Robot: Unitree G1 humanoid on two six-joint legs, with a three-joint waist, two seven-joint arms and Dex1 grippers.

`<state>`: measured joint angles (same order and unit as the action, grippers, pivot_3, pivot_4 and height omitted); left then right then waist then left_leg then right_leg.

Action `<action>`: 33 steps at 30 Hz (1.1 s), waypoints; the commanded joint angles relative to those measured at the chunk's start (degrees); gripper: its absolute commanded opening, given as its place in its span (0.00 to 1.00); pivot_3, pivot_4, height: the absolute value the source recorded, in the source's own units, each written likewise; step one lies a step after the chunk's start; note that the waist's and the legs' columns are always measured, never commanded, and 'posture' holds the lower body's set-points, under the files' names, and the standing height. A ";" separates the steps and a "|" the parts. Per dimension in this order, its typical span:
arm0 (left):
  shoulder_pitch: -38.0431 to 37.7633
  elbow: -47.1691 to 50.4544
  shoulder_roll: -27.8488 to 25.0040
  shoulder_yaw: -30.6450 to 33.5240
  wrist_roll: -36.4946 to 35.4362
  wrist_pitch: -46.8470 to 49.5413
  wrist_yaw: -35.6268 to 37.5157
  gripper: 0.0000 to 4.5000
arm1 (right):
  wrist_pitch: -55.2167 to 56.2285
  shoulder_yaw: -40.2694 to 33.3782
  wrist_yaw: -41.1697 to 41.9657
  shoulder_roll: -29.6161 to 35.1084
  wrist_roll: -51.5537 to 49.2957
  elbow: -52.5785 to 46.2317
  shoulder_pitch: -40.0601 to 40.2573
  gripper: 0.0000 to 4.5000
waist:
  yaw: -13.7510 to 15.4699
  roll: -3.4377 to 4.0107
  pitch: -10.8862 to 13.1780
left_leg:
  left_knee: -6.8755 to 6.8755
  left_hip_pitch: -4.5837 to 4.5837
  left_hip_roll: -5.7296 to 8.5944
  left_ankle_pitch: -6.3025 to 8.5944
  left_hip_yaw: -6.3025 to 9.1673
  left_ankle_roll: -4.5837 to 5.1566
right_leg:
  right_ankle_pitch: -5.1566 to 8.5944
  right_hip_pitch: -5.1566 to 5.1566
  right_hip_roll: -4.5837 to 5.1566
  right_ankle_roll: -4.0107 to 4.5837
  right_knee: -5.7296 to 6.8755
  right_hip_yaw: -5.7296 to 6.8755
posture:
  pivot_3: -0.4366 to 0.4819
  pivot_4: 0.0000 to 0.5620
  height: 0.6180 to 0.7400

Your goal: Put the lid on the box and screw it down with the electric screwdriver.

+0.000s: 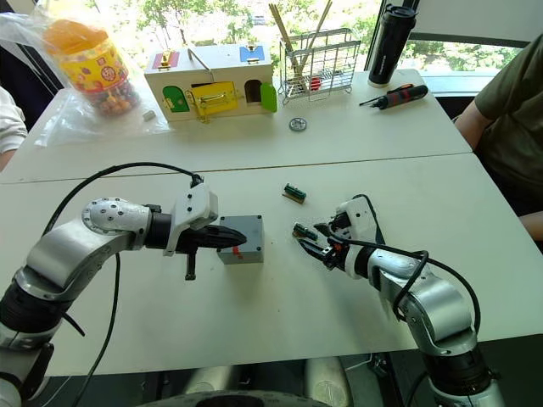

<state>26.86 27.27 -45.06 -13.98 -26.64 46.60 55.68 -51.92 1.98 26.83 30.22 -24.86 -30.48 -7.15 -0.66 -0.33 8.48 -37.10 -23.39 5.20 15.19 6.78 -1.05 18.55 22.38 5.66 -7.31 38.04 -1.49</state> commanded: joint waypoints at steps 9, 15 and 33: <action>-0.56 0.96 0.06 0.88 0.78 -1.93 -0.73 0.00 | 3.70 1.85 -0.20 -1.24 2.28 2.45 -2.38 0.56 | 0.02 0.00 0.00 | -0.01 0.00 0.00 -0.01 0.00 -0.02 | 0.00 0.00 0.00 0.00 0.03 0.00 | 0.48 0.27 1.00; -1.14 0.73 0.31 0.66 1.42 -2.47 -1.17 0.00 | 4.54 2.33 -0.01 -1.04 3.38 3.43 -2.37 0.02 | -0.01 0.00 0.00 | -0.02 0.00 0.00 -0.01 -0.01 -0.02 | 0.00 0.01 -0.02 0.00 0.03 0.00 | 0.48 0.27 1.00; -1.32 -3.89 1.04 1.96 2.12 -4.24 -0.71 0.00 | 2.90 -0.44 -0.31 -1.31 1.18 -1.88 -2.64 0.01 | 0.03 0.00 0.00 | -0.03 0.00 0.00 -0.02 -0.01 -0.03 | 0.00 0.02 -0.05 0.00 0.07 0.01 | 0.48 0.27 1.00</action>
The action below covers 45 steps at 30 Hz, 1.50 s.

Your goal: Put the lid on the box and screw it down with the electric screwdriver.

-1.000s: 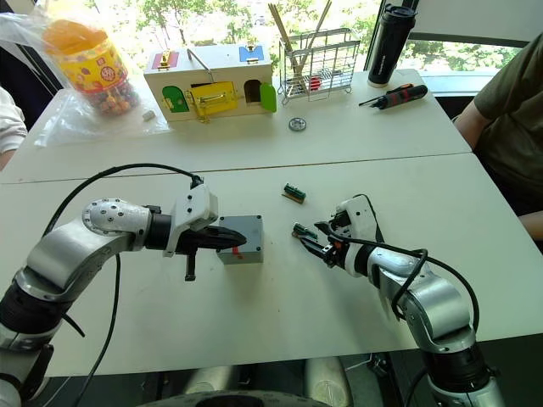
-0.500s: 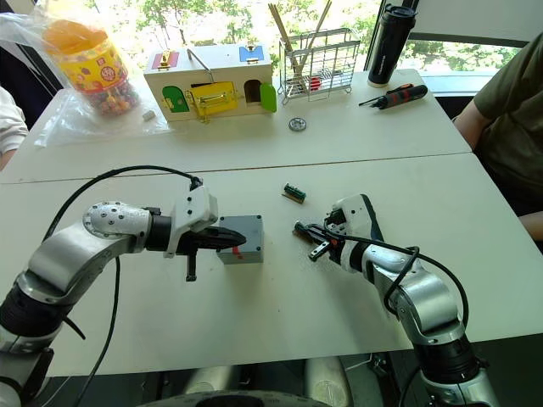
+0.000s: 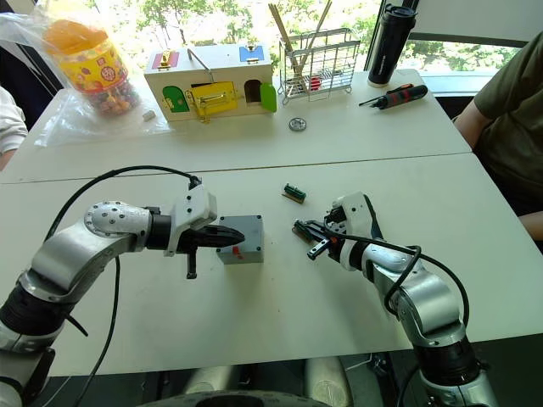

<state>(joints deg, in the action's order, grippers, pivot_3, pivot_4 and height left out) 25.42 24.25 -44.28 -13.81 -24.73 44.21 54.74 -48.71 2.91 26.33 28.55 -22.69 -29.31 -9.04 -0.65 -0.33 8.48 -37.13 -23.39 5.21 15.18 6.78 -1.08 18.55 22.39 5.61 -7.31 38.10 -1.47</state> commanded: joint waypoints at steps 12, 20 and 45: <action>0.43 -6.09 -3.40 10.46 -4.12 -1.60 4.15 0.00 | -4.60 0.68 1.30 -3.73 -7.50 -4.59 -14.41 0.01 | -0.50 0.01 0.00 | 0.09 0.02 -0.12 -0.02 -0.01 -0.03 | 0.01 0.12 -0.05 0.01 0.09 0.01 | 0.48 0.27 1.00; -2.90 -3.90 -3.45 12.41 -4.57 -1.01 2.02 0.00 | -0.07 7.64 1.97 -6.33 -3.31 1.69 -15.26 0.01 | -0.01 0.00 0.01 | -0.12 -0.03 0.05 -0.02 -0.04 -0.02 | -0.01 0.03 0.04 -0.01 0.07 0.01 | 0.48 0.27 1.00; -4.18 -2.77 -2.47 9.82 -2.87 -1.90 -0.05 0.00 | 2.94 9.78 3.24 -7.14 -0.17 4.76 -12.95 0.01 | -0.24 0.00 0.01 | -0.03 -0.03 -0.02 -0.02 -0.04 -0.03 | -0.01 0.12 0.03 0.00 0.10 0.00 | 0.48 0.27 1.00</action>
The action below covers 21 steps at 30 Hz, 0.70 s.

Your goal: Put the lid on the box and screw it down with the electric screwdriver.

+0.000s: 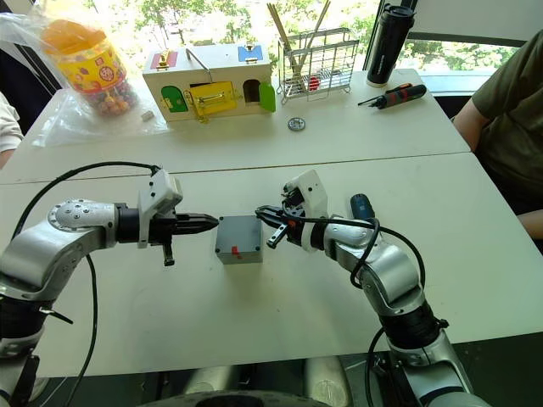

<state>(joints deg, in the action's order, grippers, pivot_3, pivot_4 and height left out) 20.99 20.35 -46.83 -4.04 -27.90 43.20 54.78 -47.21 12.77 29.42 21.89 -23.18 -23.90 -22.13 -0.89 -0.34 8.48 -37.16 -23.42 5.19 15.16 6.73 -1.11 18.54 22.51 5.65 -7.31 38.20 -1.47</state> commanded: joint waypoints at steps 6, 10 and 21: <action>0.78 0.80 0.47 -0.26 0.64 -0.89 -0.34 0.00 | 1.66 0.29 0.50 -0.81 0.84 -0.22 0.60 0.01 | 0.01 0.00 0.00 | 0.00 0.00 0.00 0.00 0.00 0.00 | 0.00 0.00 0.00 0.00 0.00 0.00 | 0.48 0.27 1.00; 0.81 1.02 0.93 -0.38 0.78 -0.74 -0.60 0.00 | 1.97 0.50 0.51 -0.84 1.40 0.03 1.23 0.01 | 0.03 0.00 0.00 | -0.01 0.00 0.00 0.00 0.00 0.00 | 0.00 -0.01 -0.01 0.00 0.00 0.00 | 0.48 0.27 1.00; 1.04 0.73 1.97 -0.58 1.32 -0.96 -0.60 0.00 | 3.05 0.73 0.23 -1.99 2.93 1.84 0.43 0.18 | 0.01 0.00 0.00 | -0.01 0.00 0.00 0.00 0.00 0.00 | 0.00 0.00 -0.02 0.00 0.00 0.00 | 0.48 0.27 1.00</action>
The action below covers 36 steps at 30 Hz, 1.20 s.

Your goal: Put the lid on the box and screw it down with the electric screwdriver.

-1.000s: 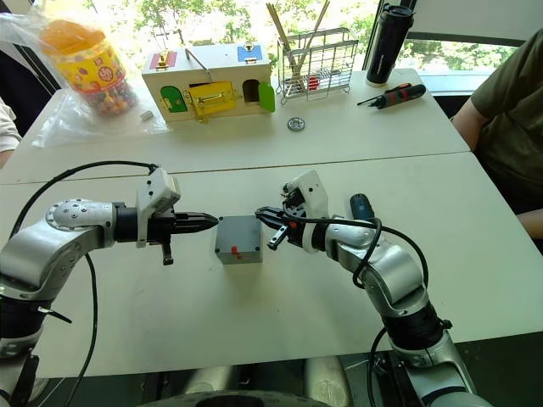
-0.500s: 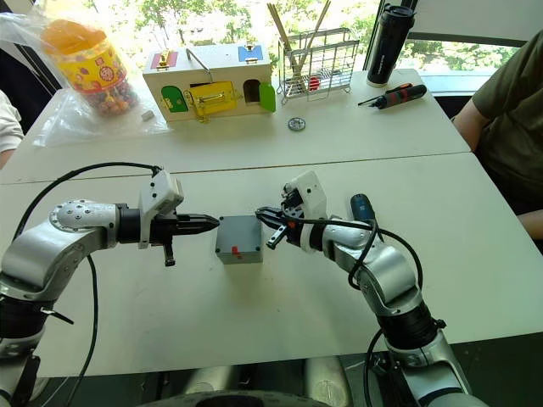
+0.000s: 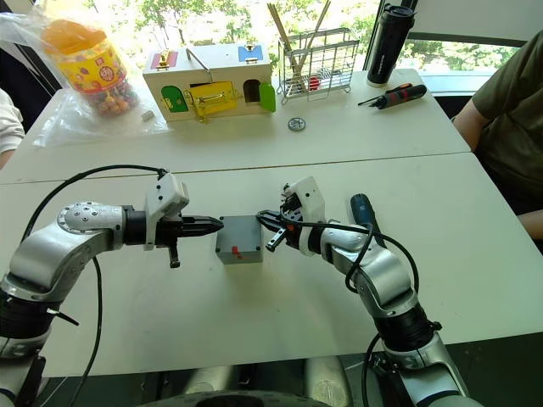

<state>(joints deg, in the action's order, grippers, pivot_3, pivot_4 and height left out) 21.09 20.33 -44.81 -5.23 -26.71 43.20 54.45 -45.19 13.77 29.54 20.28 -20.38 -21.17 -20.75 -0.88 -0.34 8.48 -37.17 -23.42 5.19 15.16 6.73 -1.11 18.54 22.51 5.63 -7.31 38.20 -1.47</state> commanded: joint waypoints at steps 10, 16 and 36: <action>3.43 -1.07 1.17 0.59 -0.28 -1.33 0.56 0.00 | -4.50 -6.65 -0.28 1.16 -3.97 -5.78 -2.64 0.61 | 0.12 0.00 0.00 | -0.01 0.00 0.01 0.00 0.00 0.00 | 0.00 -0.01 -0.01 0.00 0.00 0.01 | 0.48 0.27 1.00; 5.52 -0.60 1.95 -0.55 -1.19 -1.98 3.15 0.00 | -18.31 -22.63 -0.66 5.80 -16.32 -12.42 -5.64 0.61 | 0.19 0.01 0.01 | 0.00 -0.01 0.01 0.00 0.01 0.00 | 0.00 -0.02 0.02 0.00 -0.01 0.01 | 0.48 0.27 1.00; 8.96 8.75 2.11 -9.70 -1.61 -4.29 10.49 0.00 | -47.31 -17.13 8.42 48.85 -35.05 6.64 -5.65 0.99 | 0.22 0.13 0.12 | -0.09 -0.01 -0.04 0.27 -0.21 0.50 | 0.00 -0.12 0.09 0.01 -0.11 -0.02 | 0.48 0.27 1.00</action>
<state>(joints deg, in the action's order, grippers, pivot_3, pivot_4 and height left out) 30.41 27.36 -42.31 -15.07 -28.50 39.61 65.12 -92.15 -3.94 37.61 67.56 -53.77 -15.59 -24.93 -0.65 -0.21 8.60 -37.26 -23.43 5.15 15.43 6.52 -0.62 18.54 22.38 5.73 -7.31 38.09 -1.49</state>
